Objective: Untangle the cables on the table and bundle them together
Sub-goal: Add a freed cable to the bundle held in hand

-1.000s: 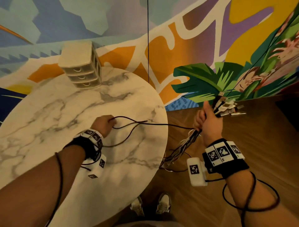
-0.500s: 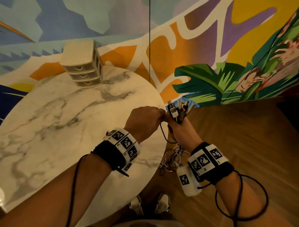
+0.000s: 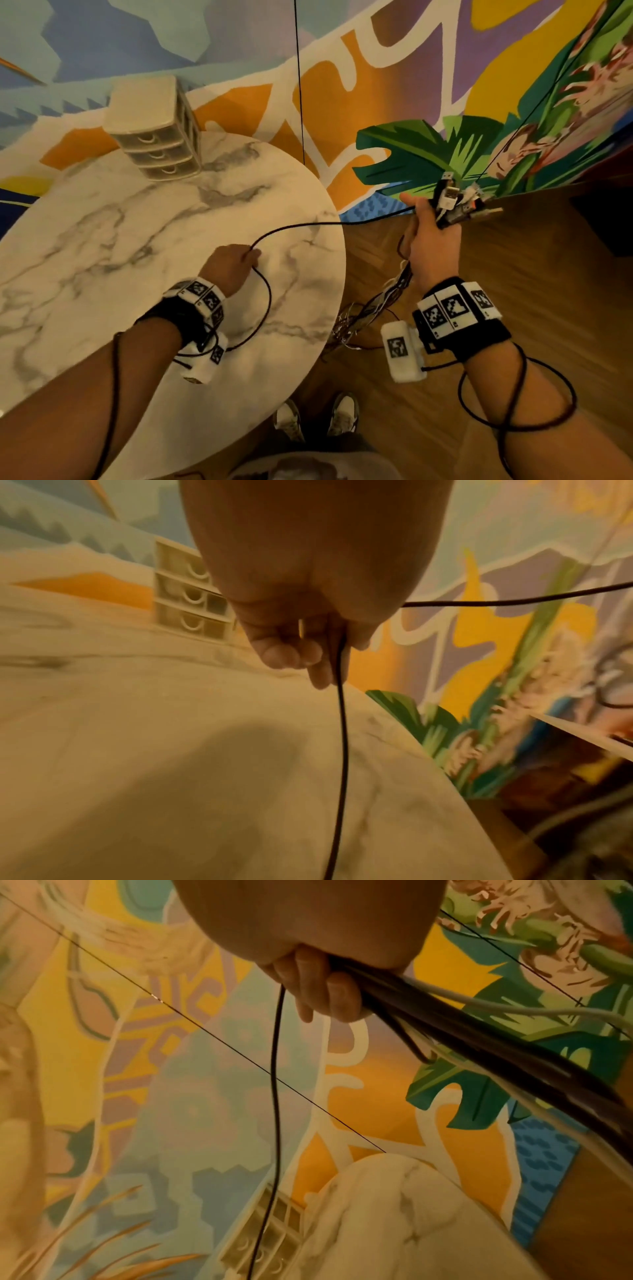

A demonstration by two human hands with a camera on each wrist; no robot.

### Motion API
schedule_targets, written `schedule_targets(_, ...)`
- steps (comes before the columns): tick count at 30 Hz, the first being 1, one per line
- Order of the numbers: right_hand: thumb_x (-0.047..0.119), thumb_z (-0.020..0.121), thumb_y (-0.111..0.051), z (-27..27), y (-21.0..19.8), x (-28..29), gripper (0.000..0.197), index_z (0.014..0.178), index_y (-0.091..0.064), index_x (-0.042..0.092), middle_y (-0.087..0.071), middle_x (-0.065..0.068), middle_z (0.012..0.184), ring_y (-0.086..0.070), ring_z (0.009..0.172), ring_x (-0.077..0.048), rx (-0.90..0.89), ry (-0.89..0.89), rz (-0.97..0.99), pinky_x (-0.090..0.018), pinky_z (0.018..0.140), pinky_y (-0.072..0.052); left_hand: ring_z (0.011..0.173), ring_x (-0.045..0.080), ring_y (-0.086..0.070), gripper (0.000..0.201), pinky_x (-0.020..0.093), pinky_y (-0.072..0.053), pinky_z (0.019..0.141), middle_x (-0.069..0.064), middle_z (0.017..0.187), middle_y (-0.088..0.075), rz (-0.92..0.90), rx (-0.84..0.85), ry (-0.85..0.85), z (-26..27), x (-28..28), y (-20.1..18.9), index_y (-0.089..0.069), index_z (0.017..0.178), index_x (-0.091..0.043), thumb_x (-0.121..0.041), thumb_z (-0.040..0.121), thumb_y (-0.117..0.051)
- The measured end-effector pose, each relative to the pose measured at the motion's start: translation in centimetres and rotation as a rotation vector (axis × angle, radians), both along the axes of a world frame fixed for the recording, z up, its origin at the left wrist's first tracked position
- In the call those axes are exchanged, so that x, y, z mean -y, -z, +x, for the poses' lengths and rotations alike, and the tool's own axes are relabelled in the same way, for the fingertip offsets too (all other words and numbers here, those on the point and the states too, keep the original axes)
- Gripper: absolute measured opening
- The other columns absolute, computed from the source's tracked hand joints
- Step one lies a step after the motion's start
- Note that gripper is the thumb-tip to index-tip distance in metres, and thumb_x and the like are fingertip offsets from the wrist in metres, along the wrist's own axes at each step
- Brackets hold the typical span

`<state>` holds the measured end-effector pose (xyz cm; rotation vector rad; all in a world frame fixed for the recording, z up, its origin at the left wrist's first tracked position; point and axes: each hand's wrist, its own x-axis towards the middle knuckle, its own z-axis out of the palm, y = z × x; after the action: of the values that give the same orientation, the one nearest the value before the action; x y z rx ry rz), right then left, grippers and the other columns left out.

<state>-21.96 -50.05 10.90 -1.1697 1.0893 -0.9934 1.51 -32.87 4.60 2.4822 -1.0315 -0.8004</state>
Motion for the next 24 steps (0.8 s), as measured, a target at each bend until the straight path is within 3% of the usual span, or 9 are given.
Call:
schedule_targets(4,0.071,0.074,-0.057,-0.1,0.5,0.2,0.054,0.104,-0.072,0.029,-0.04,0.008,0.081,-0.035,0.064,-0.005,0.018,0.02,-0.029,-0.025,0.061,-0.03,0.043,0.02,-0.053,0.04,0.028,-0.046,0.045,0.009,0.059,-0.061,0.05,-0.581,0.101,-6.4,1.2,1.4,-0.066,0.077,-0.003,-0.031,0.098,-0.047)
schedule_targets(8,0.048,0.085,-0.053,-1.5,-0.1,0.7,0.038,0.106,-0.072,0.023,-0.026,-0.005,0.062,-0.023,0.048,-0.015,0.024,0.026,-0.018,-0.027,0.045,-0.026,0.045,0.012,-0.059,0.038,0.024,-0.049,0.049,0.001,0.063,-0.068,0.173,-0.953,0.341,-12.7,0.4,4.2,-0.066,0.082,-0.008,-0.032,0.1,-0.043)
schedule_targets(12,0.046,0.091,-0.05,-3.3,-0.2,1.2,0.035,0.103,-0.073,0.022,-0.029,-0.003,0.059,-0.024,0.044,-0.011,-0.066,0.008,-0.058,-0.026,0.045,-0.026,0.049,0.015,-0.06,0.037,0.031,-0.049,0.063,0.001,0.081,-0.072,0.391,-0.894,0.443,-16.4,-1.0,7.3,-0.063,0.107,-0.009,-0.035,0.101,-0.037)
schedule_targets(15,0.041,0.097,-0.047,-4.9,0.1,0.8,0.033,0.098,-0.074,0.021,-0.027,-0.002,0.055,-0.023,0.041,-0.009,-0.131,-0.036,-0.066,-0.025,0.042,-0.022,0.078,0.028,-0.067,0.038,0.028,-0.049,0.073,0.01,0.105,-0.069,0.478,-0.469,0.659,-16.3,-0.4,8.1,-0.059,0.115,-0.011,-0.039,0.098,-0.041)
schedule_targets(17,0.035,0.099,-0.046,-5.7,0.4,0.4,0.031,0.096,-0.073,0.02,-0.024,-0.002,0.053,-0.022,0.04,-0.008,-0.146,-0.054,-0.058,-0.022,0.04,-0.02,0.105,0.024,-0.06,0.045,0.03,-0.046,0.086,0.006,0.12,-0.06,0.28,-0.312,0.614,-16.1,1.6,6.3,-0.05,0.129,-0.015,-0.04,0.092,-0.052)
schedule_targets(18,0.034,0.099,-0.046,-6.0,0.5,0.2,0.031,0.095,-0.074,0.02,-0.024,-0.002,0.053,-0.022,0.04,-0.008,-0.164,-0.056,-0.06,-0.022,0.04,-0.021,0.108,0.022,-0.057,0.055,0.03,-0.047,0.087,0.002,0.122,-0.055,0.091,-0.397,0.475,-16.1,2.9,4.8,-0.044,0.135,-0.016,-0.036,0.086,-0.061)
schedule_targets(20,0.033,0.099,-0.046,-6.1,0.7,0.1,0.031,0.094,-0.074,0.021,-0.025,-0.001,0.051,-0.023,0.039,-0.008,-0.215,-0.059,-0.065,-0.023,0.042,-0.022,0.099,0.021,-0.058,0.073,0.029,-0.051,0.078,0.0,0.121,-0.049,-0.312,-0.747,0.187,-16.7,6.3,1.5,-0.038,0.138,-0.017,-0.022,0.074,-0.073)
schedule_targets(21,0.032,0.099,-0.046,-6.1,0.7,0.1,0.03,0.095,-0.074,0.02,-0.029,0.003,0.049,-0.026,0.038,-0.006,-0.228,-0.065,-0.065,-0.022,0.044,-0.024,0.093,0.019,-0.06,0.07,0.03,-0.052,0.075,0.0,0.121,-0.049,-0.427,-0.784,0.146,-16.6,8.1,-0.1,-0.039,0.136,-0.023,-0.022,0.074,-0.072)
schedule_targets(24,0.024,0.1,-0.045,-6.4,0.3,0.4,0.03,0.099,-0.071,0.009,-0.047,0.016,0.042,-0.042,0.038,0.001,-0.192,-0.103,-0.037,-0.014,0.044,-0.031,0.072,0.008,-0.062,0.037,0.027,-0.054,0.061,-0.001,0.101,-0.061,-0.457,-0.599,0.391,-17.1,12.1,-3.9,-0.052,0.124,-0.023,-0.029,0.089,-0.061)
